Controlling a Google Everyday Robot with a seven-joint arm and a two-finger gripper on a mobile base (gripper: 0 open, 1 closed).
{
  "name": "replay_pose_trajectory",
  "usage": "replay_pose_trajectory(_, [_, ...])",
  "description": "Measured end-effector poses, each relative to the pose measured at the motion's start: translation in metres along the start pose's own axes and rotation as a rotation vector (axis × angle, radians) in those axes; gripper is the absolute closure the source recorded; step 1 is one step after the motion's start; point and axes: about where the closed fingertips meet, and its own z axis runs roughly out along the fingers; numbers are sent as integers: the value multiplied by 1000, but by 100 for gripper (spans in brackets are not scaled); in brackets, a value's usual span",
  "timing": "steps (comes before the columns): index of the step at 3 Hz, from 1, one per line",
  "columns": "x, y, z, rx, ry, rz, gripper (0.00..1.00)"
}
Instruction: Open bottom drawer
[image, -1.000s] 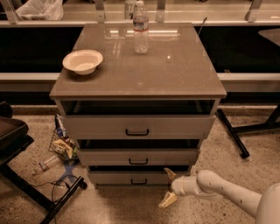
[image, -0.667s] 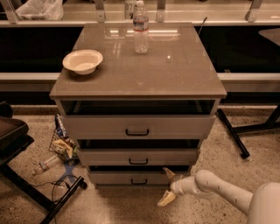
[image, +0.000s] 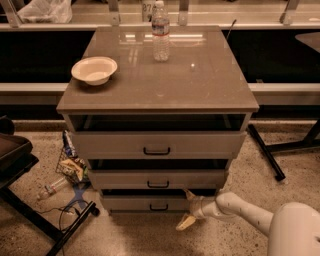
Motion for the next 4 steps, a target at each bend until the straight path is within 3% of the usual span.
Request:
replay_pose_trajectory(2, [-1,-8,30,5,76,-21,3])
replay_pose_trajectory(4, [10,3,45,-2,69,8,49])
